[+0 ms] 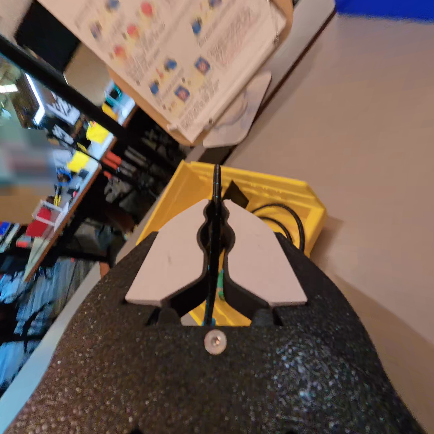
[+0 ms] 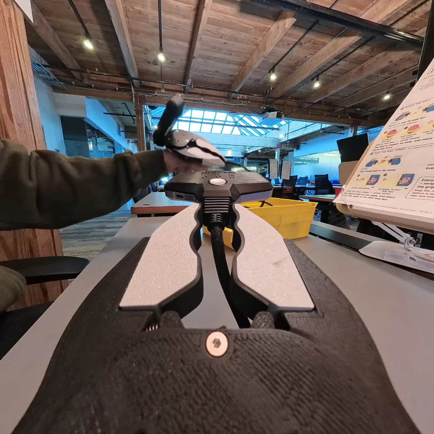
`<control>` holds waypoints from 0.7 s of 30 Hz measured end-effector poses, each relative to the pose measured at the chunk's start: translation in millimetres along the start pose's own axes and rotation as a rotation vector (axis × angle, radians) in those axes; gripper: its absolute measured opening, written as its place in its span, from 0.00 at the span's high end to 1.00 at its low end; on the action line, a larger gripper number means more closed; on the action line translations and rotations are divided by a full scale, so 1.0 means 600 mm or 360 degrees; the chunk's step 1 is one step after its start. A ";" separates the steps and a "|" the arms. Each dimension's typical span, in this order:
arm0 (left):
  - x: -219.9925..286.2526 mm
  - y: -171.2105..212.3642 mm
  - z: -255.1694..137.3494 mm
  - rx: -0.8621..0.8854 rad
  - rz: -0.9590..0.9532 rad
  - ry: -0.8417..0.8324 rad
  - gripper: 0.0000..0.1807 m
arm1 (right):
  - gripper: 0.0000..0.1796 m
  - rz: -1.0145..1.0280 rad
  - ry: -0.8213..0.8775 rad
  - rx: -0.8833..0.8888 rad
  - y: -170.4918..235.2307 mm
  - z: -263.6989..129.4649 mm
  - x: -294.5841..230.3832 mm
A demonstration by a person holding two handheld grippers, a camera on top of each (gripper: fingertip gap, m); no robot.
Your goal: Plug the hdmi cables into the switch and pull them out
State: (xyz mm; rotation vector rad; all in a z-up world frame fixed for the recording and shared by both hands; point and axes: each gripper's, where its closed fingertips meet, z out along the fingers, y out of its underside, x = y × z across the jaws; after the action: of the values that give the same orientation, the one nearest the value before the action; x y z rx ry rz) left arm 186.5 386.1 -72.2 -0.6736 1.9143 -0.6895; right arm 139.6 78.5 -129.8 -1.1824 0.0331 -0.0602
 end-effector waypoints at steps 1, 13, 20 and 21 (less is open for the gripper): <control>-0.004 -0.016 -0.005 0.0103 0.0002 0.0035 0.96 | 0.88 0.0002 0.0000 0.0000 0.000 0.000 0.000; 0.084 -0.151 -0.105 0.0911 -0.0099 0.0604 0.97 | 0.88 -0.0032 0.0064 0.0050 -0.014 -0.020 0.016; 0.301 -0.111 -0.133 0.0776 0.0220 0.0858 0.97 | 0.88 -0.0053 0.0204 0.0111 -0.043 -0.074 0.060; 0.333 -0.104 -0.142 0.0776 0.0223 0.0925 0.97 | 0.88 -0.0062 0.0204 0.0091 -0.038 -0.071 0.058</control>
State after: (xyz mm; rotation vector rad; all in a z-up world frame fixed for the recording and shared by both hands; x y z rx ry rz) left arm 41.9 218.0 -114.3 -0.0215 2.1542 -1.3065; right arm 171.1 28.5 -124.5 -1.1208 0.1202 -0.1704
